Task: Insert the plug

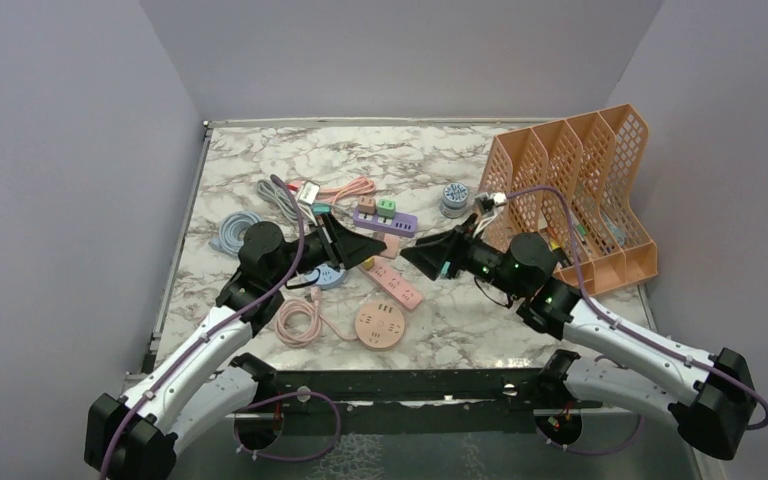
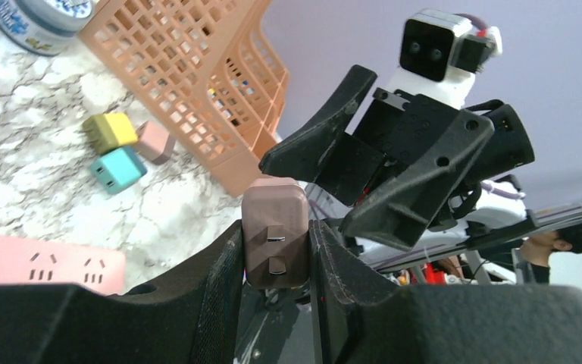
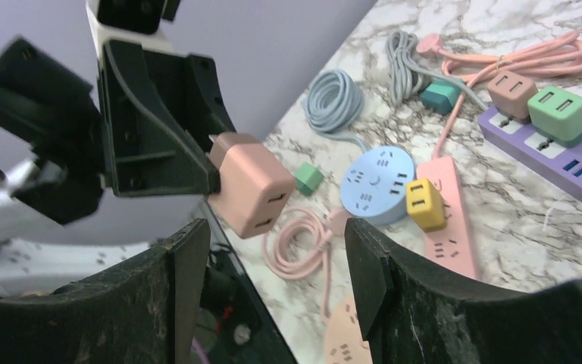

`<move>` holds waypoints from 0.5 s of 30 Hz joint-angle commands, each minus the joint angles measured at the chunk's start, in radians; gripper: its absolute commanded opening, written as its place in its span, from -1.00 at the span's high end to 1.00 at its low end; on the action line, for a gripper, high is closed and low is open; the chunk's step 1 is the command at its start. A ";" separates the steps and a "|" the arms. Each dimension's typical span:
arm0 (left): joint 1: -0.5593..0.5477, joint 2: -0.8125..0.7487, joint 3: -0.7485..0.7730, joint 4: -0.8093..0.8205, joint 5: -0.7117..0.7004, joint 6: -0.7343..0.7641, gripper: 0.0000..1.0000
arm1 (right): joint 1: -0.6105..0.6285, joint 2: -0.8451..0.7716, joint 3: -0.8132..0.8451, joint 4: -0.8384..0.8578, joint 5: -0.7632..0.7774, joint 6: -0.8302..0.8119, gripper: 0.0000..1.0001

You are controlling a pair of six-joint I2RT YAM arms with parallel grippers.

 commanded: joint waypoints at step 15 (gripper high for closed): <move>-0.003 -0.070 0.077 0.111 -0.075 -0.323 0.94 | 0.001 0.133 0.171 -0.012 -0.099 0.525 -0.02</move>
